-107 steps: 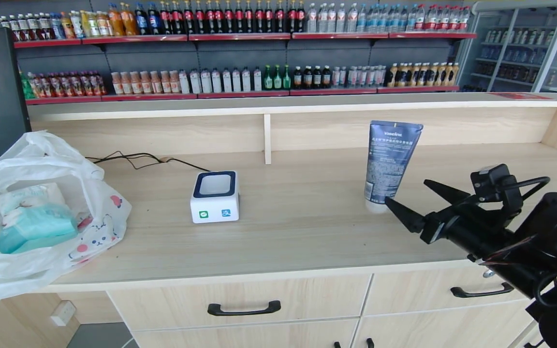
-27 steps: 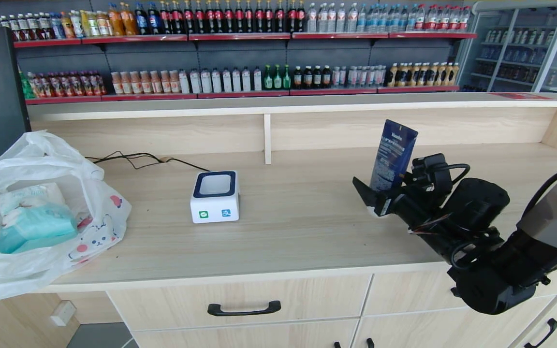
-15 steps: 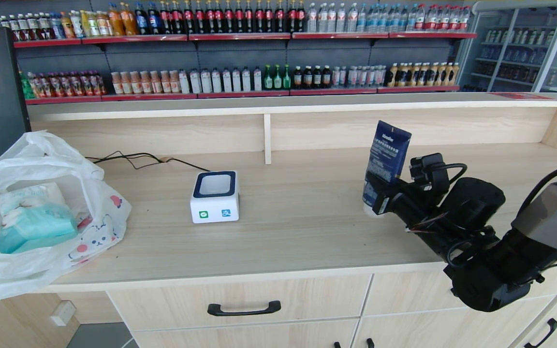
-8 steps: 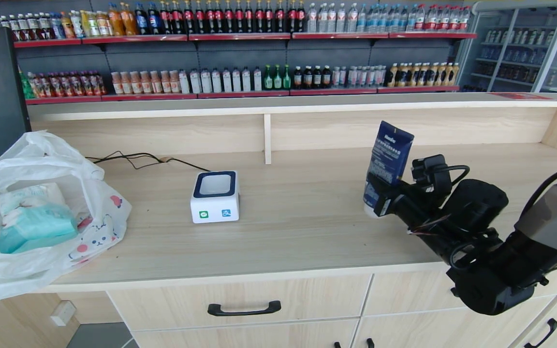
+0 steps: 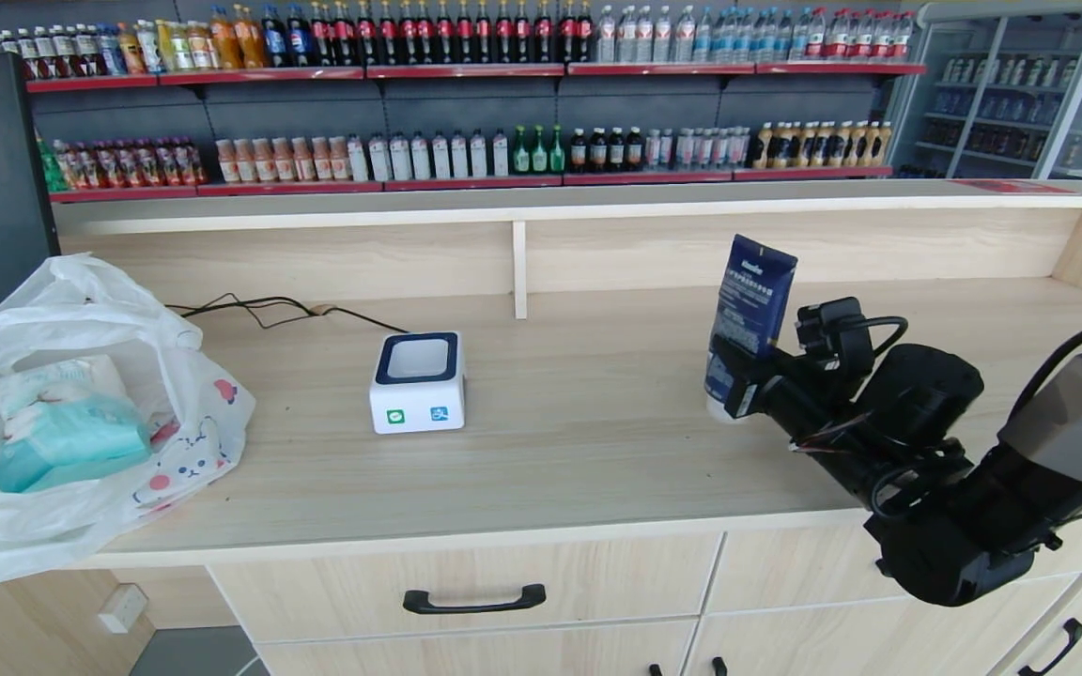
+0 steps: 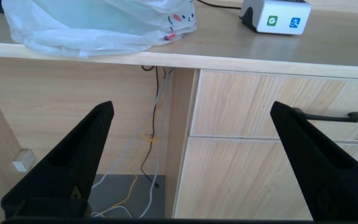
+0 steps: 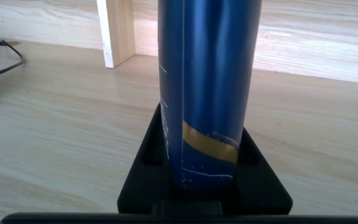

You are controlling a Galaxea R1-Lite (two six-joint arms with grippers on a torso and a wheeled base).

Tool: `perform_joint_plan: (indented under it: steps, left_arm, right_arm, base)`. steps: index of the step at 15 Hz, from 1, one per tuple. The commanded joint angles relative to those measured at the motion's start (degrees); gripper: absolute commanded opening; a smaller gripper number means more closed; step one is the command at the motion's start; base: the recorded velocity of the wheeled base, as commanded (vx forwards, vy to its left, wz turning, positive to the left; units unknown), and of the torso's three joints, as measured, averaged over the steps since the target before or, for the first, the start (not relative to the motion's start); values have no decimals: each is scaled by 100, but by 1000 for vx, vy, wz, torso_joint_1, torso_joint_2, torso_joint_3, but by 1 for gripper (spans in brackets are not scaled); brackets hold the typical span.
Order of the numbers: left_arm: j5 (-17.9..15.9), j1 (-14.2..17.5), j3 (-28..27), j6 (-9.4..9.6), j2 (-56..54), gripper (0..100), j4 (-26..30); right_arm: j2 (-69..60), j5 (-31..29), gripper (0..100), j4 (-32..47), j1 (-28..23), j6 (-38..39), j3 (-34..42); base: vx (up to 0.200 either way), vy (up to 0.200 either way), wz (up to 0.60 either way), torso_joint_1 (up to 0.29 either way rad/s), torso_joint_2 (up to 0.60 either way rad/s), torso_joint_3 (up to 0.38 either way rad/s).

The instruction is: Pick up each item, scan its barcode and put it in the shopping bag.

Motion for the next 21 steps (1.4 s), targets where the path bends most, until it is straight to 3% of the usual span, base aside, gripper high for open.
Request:
perform_joint_plan:
  steps: [1,12,19,21]
  left_arm:
    - [1,-1,1,-4,6,100,-1]
    - [1,-1,1,-4,6,100,-1]
    - [1,-1,1,-4,6,100,-1]
    - [1,-1,1,-4,6,100,-1]
  right_arm:
    - [-59,-1,0,-53,0,-11,-24]
    - [-640,17,0,-53,8,16,20]
    - [-1905,483,0,-53,44,341,653]
    - [-2283,491,0,-53,263,569,961]
  base:
    - [0,0,0,0,0,0]
    - [0,0,0,0,0,0]
    - [0,0,0,0,0,0]
    - [0,0,0,0,0,0]
